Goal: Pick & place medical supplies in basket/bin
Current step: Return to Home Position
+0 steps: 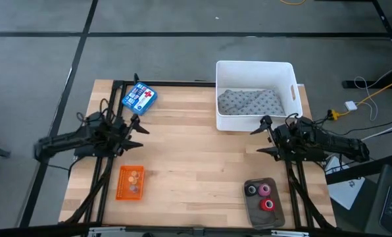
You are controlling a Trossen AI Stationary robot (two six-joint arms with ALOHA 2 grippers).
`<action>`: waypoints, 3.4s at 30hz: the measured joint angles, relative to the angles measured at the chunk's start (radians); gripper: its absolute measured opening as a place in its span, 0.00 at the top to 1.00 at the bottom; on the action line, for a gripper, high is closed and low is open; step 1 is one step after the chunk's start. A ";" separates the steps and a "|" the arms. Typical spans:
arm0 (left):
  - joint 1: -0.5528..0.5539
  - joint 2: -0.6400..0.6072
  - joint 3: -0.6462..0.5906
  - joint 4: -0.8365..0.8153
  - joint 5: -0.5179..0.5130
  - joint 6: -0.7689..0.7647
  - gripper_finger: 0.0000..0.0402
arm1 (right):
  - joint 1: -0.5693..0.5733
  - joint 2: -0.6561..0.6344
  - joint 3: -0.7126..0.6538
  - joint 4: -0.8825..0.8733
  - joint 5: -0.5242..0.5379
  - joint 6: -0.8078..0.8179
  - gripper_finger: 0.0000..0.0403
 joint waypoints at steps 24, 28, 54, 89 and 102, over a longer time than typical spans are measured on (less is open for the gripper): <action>0.008 -0.063 0.122 -0.479 -0.557 0.121 0.33 | -0.049 0.023 0.005 -0.056 0.241 -0.190 0.13; 0.008 -0.063 0.117 -0.576 -0.728 0.120 0.33 | -0.049 0.048 0.005 -0.056 0.249 -0.234 0.12; 0.008 -0.008 0.096 -0.564 -0.866 -0.220 0.33 | -0.051 0.078 0.003 -0.063 0.274 -0.490 0.13; 0.008 -0.008 0.094 -0.563 -0.862 -0.479 0.33 | -0.051 0.078 0.002 -0.060 0.267 -0.600 0.13; 0.008 -0.008 0.094 -0.563 -0.863 -0.479 0.33 | -0.051 0.078 0.002 -0.059 0.267 -0.600 0.13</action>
